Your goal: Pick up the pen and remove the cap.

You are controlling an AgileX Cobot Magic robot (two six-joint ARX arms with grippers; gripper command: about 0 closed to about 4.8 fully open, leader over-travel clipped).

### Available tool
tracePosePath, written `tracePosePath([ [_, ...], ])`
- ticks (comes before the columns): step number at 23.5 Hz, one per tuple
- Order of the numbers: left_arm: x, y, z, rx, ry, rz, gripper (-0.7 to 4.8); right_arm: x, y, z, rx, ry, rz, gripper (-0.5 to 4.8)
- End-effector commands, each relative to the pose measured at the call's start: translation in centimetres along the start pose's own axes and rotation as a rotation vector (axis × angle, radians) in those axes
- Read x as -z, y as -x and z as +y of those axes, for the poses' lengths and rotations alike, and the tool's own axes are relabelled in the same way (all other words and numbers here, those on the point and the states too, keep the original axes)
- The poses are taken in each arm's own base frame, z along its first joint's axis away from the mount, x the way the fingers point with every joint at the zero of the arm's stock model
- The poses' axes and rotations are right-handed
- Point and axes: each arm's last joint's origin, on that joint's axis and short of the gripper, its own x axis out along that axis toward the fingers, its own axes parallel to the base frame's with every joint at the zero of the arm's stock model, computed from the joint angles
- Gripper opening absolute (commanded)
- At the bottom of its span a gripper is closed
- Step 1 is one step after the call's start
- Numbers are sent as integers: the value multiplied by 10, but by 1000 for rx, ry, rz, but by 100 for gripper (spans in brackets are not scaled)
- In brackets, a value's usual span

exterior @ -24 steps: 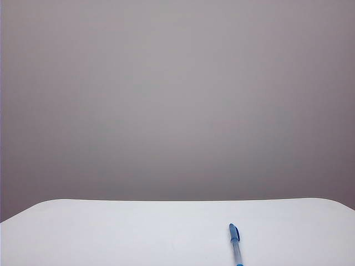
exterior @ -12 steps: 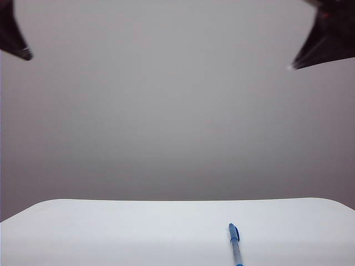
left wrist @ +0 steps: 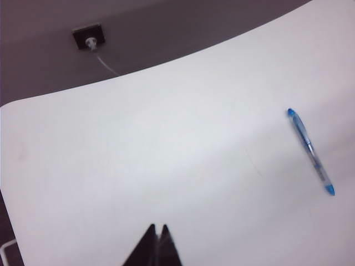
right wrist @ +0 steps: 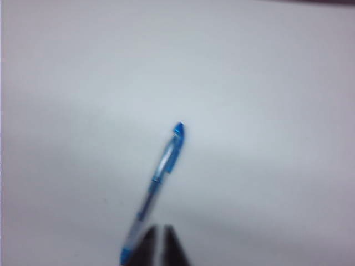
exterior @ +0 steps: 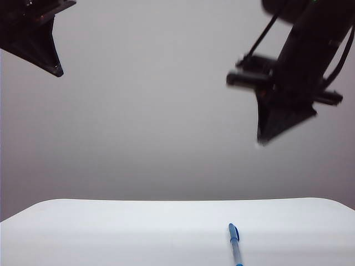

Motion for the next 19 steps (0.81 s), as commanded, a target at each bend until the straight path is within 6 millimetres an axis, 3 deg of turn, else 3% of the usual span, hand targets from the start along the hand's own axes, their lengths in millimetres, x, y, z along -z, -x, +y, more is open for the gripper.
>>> tracePosePath([
  [1,-3,-1,-7,24,-29,-3,-5,1,-12,2,20,-69,15,281],
  [2,-3,-1,-8,24,-30,-4,-2,3,-16,5,15,-81,33,323],
  [4,-3,-1,-8,26,-32,-10,10,6,-24,9,9,-95,55,335],
  [8,-7,-2,-13,39,-59,-45,227,12,-39,20,0,-95,82,415],
  [13,-6,-3,-14,53,-68,-34,226,22,-63,22,9,-131,151,423],
  [15,-5,-3,-14,55,-76,-19,185,28,-74,21,10,-154,187,424],
  [19,-5,-3,-14,54,-75,-18,183,37,-90,28,-12,-144,230,423],
])
